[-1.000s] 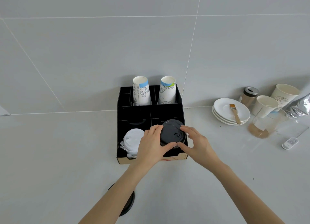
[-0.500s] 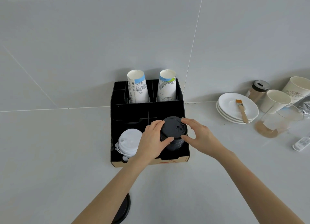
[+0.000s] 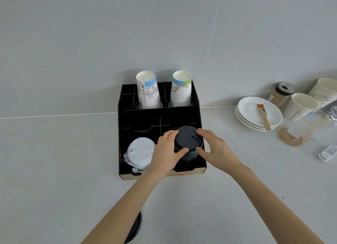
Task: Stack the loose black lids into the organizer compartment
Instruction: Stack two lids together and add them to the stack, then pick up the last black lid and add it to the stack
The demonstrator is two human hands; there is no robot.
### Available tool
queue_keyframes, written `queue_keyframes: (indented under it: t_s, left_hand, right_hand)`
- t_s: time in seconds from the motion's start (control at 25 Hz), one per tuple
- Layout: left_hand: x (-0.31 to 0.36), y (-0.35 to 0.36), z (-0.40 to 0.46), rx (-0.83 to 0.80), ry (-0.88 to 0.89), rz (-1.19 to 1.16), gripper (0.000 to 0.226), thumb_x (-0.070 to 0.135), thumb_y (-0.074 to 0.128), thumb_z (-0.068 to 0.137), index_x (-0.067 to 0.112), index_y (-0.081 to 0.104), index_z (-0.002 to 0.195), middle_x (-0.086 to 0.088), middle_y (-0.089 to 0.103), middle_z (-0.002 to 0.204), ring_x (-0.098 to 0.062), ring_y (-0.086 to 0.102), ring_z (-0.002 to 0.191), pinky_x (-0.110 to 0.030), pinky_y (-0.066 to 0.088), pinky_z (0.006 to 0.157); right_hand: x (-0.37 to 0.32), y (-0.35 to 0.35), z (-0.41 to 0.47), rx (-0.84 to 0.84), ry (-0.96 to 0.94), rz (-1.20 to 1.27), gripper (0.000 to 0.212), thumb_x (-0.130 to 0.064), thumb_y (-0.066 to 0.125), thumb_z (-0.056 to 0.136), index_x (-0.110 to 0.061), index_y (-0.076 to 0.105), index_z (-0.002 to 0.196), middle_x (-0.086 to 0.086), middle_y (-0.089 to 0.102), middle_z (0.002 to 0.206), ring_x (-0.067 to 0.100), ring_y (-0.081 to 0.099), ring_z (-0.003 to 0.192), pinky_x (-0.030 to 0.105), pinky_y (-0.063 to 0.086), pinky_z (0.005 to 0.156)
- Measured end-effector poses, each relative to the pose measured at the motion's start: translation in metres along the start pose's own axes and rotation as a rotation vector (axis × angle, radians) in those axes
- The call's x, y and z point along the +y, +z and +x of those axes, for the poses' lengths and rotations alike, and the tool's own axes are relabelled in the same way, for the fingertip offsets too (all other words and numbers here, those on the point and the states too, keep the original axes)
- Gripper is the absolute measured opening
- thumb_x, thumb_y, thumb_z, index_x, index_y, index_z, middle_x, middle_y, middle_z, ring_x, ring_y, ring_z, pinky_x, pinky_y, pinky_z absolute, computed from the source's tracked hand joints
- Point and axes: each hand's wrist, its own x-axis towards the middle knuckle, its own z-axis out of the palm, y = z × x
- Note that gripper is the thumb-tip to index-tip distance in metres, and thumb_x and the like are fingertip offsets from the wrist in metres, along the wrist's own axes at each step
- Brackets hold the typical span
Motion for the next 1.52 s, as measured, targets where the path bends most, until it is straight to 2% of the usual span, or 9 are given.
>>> queue_keyframes:
  t_s: [0.36,0.48,0.6,0.76,0.92,1.08,1.24,1.52]
  left_hand:
    - [-0.002,-0.01,-0.007,-0.011,0.036,0.077,0.065,0.032,0.06,0.083,0.014,0.029,0.136,-0.002,0.026,0.149,-0.024,0.028,0.133,-0.039,0.03,0.108]
    - [-0.009,-0.021,-0.018,0.009,0.051,0.086,0.062,0.032,0.058,0.084,0.014,0.03,0.136,-0.003,0.031,0.146,-0.023,0.03,0.133,-0.039,0.031,0.108]
    - [-0.022,-0.035,-0.036,0.008,0.054,0.123,0.059,0.033,0.057,0.085,0.015,0.03,0.135,-0.003,0.035,0.145,-0.022,0.031,0.132,-0.038,0.029,0.109]
    - [-0.054,-0.049,-0.07,0.006,-0.005,0.122,0.056,0.032,0.057,0.085,0.016,0.034,0.133,-0.003,0.041,0.141,-0.023,0.035,0.129,-0.039,0.031,0.108]
    - [-0.085,-0.055,-0.104,-0.017,-0.052,0.117,0.054,0.031,0.055,0.086,0.019,0.033,0.134,0.0,0.041,0.139,-0.02,0.038,0.125,-0.035,0.031,0.105]
    - [-0.109,-0.058,-0.13,-0.009,-0.123,0.075,0.052,0.032,0.055,0.086,0.022,0.034,0.133,0.0,0.042,0.138,-0.02,0.04,0.124,-0.034,0.033,0.105]
    - [-0.128,-0.055,-0.152,-0.057,-0.207,0.064,0.056,0.033,0.055,0.086,0.019,0.031,0.135,-0.001,0.038,0.141,-0.02,0.037,0.127,-0.035,0.032,0.107]
    - [-0.148,-0.042,-0.177,-0.126,-0.3,0.003,0.058,0.032,0.056,0.085,0.018,0.03,0.136,-0.002,0.039,0.14,-0.021,0.038,0.126,-0.034,0.034,0.107]
  right_hand:
    - [-0.019,-0.004,-0.007,0.054,-0.004,-0.029,0.048,-0.011,0.056,0.085,-0.009,0.04,0.13,0.008,0.038,0.145,0.028,0.042,0.128,0.039,0.035,0.109]
    - [-0.033,0.0,-0.012,0.076,-0.045,-0.043,0.046,-0.011,0.056,0.084,-0.009,0.042,0.128,0.008,0.041,0.142,0.029,0.05,0.12,0.036,0.037,0.106]
    - [-0.048,0.011,-0.02,0.077,-0.091,-0.022,0.045,-0.012,0.056,0.085,-0.01,0.042,0.128,0.005,0.044,0.14,0.024,0.047,0.122,0.031,0.038,0.101]
    - [-0.065,0.038,-0.036,0.013,-0.144,0.01,0.044,-0.015,0.054,0.086,-0.015,0.041,0.129,0.0,0.046,0.139,0.016,0.042,0.128,0.025,0.036,0.102]
    - [-0.078,0.068,-0.05,-0.092,-0.189,0.02,0.045,-0.016,0.054,0.086,-0.018,0.04,0.129,-0.002,0.045,0.139,0.014,0.043,0.126,0.02,0.033,0.1]
    - [-0.087,0.096,-0.061,-0.2,-0.152,-0.005,0.047,-0.021,0.053,0.087,-0.021,0.037,0.131,-0.004,0.043,0.14,0.016,0.042,0.126,0.029,0.037,0.103]
    - [-0.091,0.12,-0.07,-0.306,-0.155,-0.045,0.048,-0.022,0.05,0.088,-0.02,0.034,0.133,-0.003,0.04,0.142,0.016,0.039,0.128,0.025,0.031,0.105]
    - [-0.099,0.152,-0.091,-0.392,-0.1,-0.061,0.047,-0.024,0.048,0.089,-0.019,0.032,0.133,0.002,0.041,0.136,0.018,0.04,0.124,0.029,0.036,0.102]
